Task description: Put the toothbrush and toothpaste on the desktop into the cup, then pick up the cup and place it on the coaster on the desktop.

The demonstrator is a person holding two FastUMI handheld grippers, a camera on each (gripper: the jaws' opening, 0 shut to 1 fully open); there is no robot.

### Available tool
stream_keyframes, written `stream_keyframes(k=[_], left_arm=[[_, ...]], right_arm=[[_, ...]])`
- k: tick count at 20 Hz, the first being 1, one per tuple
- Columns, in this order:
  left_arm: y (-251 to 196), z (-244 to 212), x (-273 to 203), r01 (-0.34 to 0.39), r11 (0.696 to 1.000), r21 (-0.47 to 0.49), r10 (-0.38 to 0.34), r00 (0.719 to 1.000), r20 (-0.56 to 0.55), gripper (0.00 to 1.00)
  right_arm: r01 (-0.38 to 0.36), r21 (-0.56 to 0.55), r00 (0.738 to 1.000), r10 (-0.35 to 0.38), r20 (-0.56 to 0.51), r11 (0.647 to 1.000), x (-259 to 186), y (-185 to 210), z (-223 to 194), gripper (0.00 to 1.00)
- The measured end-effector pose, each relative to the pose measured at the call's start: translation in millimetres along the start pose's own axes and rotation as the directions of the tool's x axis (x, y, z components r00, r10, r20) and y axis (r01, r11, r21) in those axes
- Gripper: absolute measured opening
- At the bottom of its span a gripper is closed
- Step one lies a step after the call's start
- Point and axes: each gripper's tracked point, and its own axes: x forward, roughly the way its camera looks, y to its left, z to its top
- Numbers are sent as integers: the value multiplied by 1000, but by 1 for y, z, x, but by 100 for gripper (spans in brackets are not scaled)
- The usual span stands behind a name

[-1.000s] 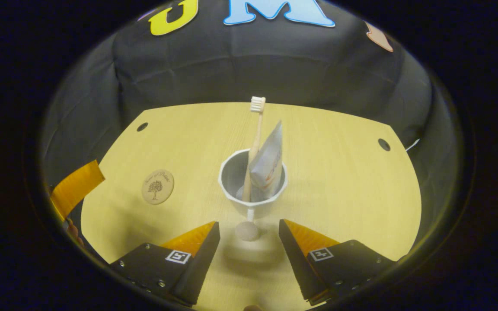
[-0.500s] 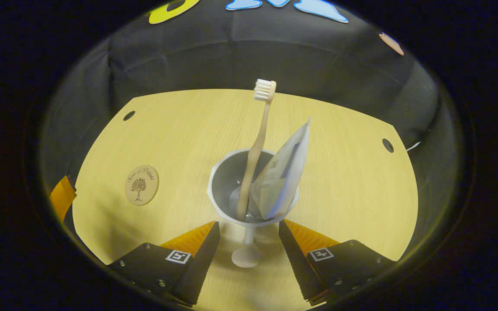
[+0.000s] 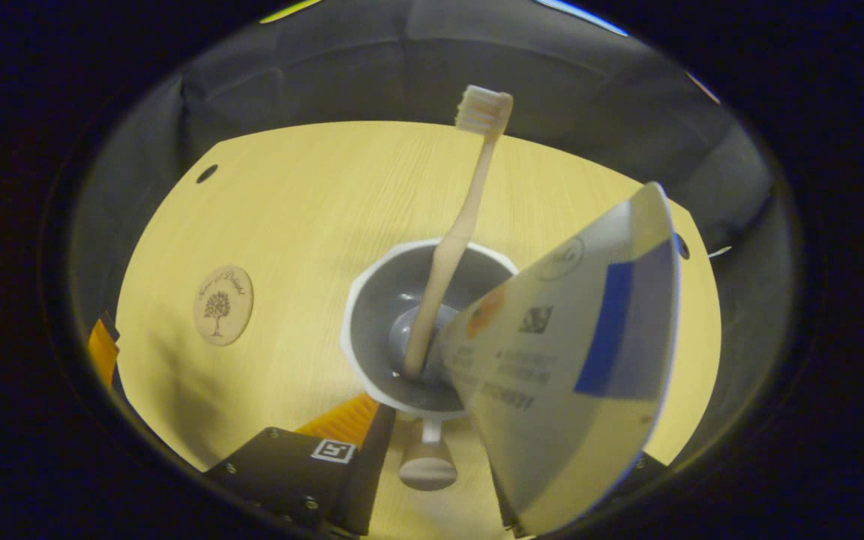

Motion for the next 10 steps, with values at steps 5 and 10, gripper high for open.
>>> stream_keyframes(k=[5,10], left_arm=[[6,-3,-4,-8,1000,-11,8,1000,-6,89],[2,-2,-6,-7,1000,-19,7,1000,-9,87]], right_arm=[[-23,65,999,26,-39,998,-3,0,-2,24],[-23,26,1000,24,-18,999,-2,1,-3,27]])
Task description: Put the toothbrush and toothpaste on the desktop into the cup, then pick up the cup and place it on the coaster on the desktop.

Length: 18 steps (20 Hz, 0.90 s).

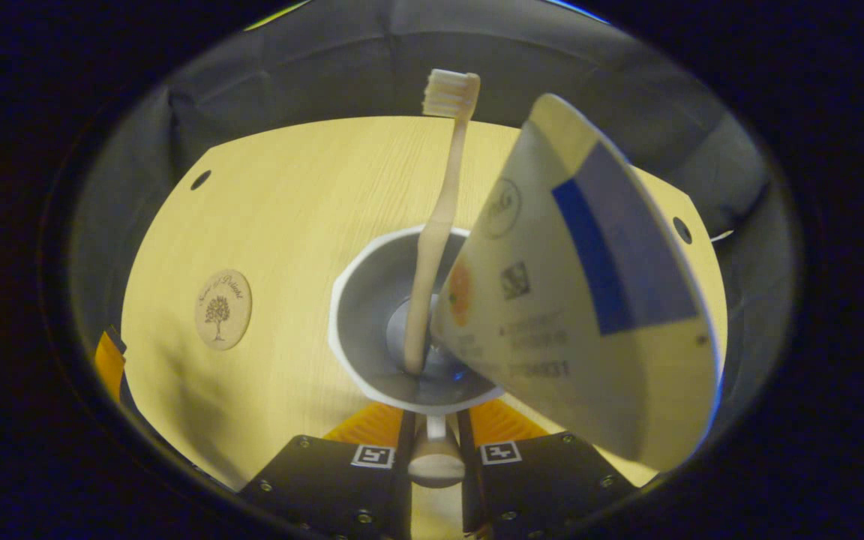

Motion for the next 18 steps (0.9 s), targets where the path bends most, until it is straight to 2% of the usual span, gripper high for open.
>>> stream_keyframes(k=[4,5,6,11,12,14,18], left_arm=[[-2,4,-4,-4,1000,-4,4,1000,5,90],[-2,3,-5,-5,1000,-7,5,1000,5,90],[-1,3,-7,-8,1000,-10,8,1000,7,89],[12,-1,-23,-20,999,-31,20,1000,7,90],[16,-2,-26,-24,999,-32,24,1000,7,87],[24,-4,-31,-30,999,-35,31,1000,8,92],[41,-9,-46,-42,997,-59,42,999,-3,87]], right_arm=[[-12,-12,1000,12,8,1000,-2,9,-2,26],[-19,-17,1000,19,11,1000,-3,12,-1,31],[-26,-19,999,26,18,999,-6,17,0,26],[-59,-50,998,61,27,997,-15,43,2,26],[-62,-60,998,64,28,996,-16,48,2,26],[-68,-79,997,71,31,995,-18,60,1,26],[-83,-106,996,86,30,991,-21,86,4,26]])
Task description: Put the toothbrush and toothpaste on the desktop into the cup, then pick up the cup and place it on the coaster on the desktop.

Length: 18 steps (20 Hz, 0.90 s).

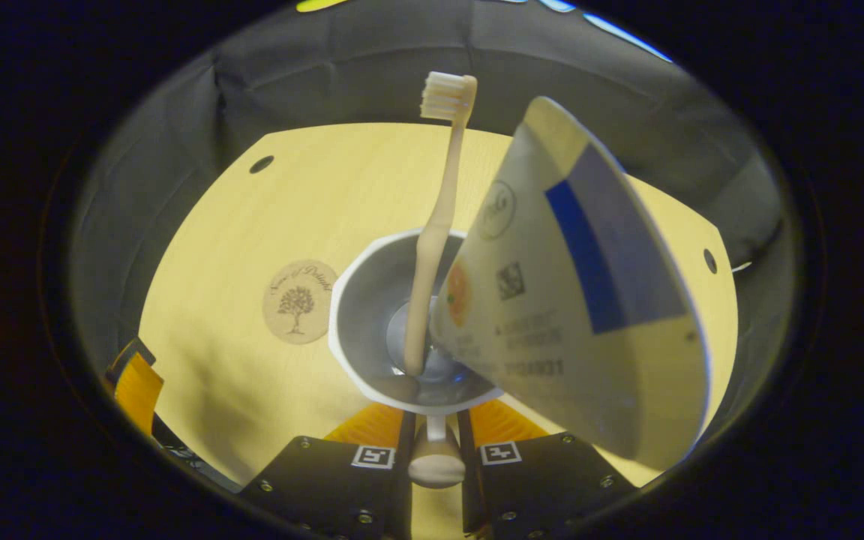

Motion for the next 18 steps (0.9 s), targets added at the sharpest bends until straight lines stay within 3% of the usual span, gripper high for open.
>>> stream_keyframes(k=[18], left_arm=[[90,6,-34,-29,998,-57,29,1000,-2,87]], right_arm=[[-34,-104,999,34,-1,994,28,111,35,26]])
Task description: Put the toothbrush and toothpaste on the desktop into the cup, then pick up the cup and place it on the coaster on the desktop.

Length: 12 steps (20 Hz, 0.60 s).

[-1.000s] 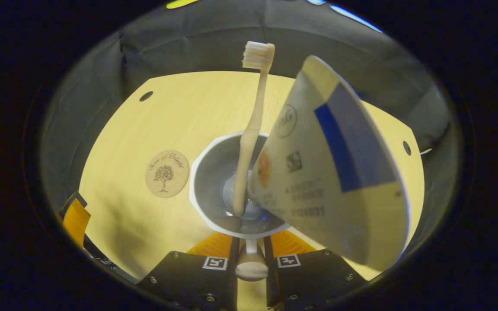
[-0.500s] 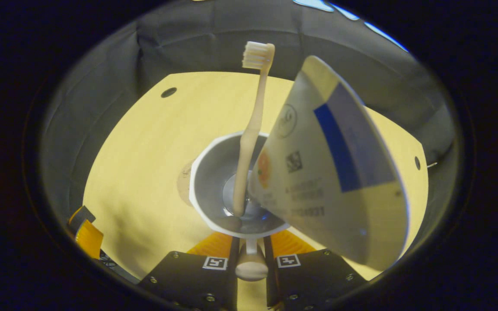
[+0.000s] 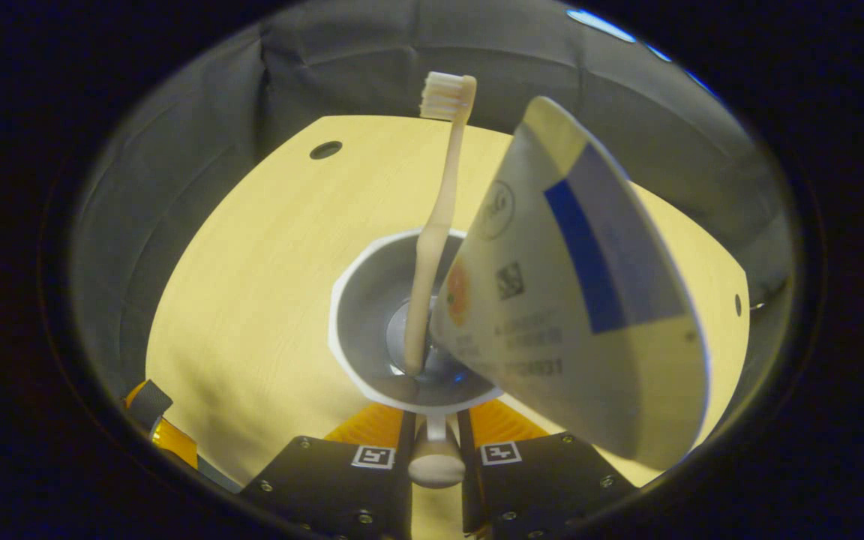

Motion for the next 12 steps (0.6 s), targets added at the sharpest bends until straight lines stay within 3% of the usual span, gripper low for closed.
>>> stream_keyframes(k=[12], left_arm=[[27,8,-2,-22,999,-43,22,1000,7,87]], right_arm=[[25,-1,999,-25,-23,1000,9,4,3,28]])
